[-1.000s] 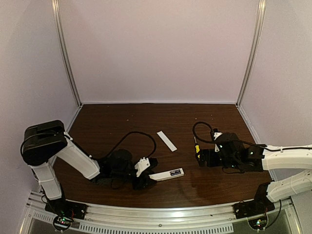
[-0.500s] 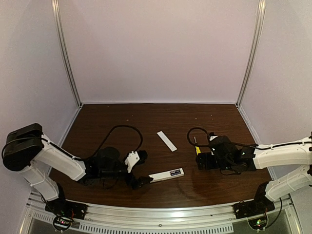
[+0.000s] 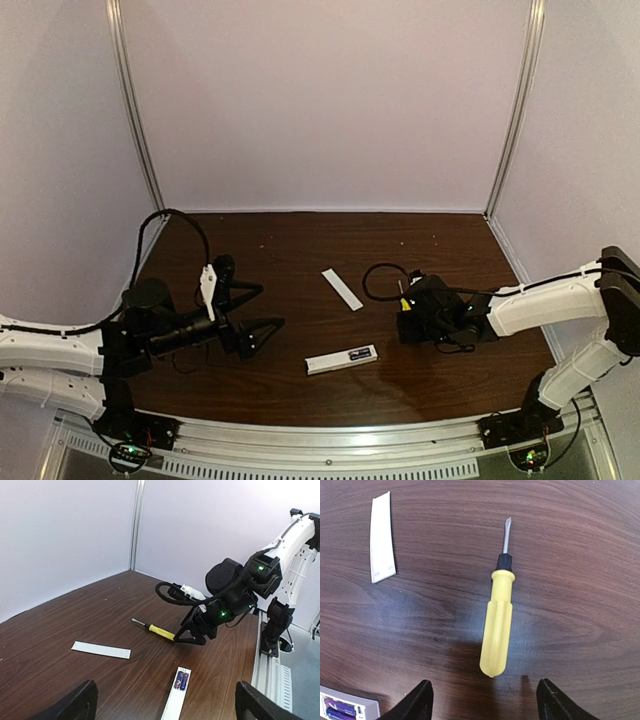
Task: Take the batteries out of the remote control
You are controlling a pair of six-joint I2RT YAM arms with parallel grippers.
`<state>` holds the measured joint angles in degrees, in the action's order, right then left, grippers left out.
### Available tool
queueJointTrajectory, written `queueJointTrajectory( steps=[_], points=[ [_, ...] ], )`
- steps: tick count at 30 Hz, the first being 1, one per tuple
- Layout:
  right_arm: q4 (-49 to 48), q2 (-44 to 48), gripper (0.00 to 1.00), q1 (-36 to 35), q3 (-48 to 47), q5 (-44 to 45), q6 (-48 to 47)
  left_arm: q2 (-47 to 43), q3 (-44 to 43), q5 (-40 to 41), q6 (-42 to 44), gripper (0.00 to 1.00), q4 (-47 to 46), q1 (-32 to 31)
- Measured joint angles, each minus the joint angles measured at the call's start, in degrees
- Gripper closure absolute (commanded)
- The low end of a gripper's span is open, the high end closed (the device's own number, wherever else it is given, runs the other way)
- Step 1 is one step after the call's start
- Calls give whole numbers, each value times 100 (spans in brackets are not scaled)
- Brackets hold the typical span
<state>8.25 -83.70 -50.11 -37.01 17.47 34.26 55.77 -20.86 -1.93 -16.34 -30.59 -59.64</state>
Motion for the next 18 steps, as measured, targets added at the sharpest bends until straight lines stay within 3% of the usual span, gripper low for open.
queueJointTrajectory(
  steps=[5,18],
  points=[
    [-295,-31,40,173,-9,-9,24,-442,85,138,-184,4,404,0],
    [-1069,-656,50,780,-9,-553,52,-492,199,173,-398,8,957,0]
  ],
)
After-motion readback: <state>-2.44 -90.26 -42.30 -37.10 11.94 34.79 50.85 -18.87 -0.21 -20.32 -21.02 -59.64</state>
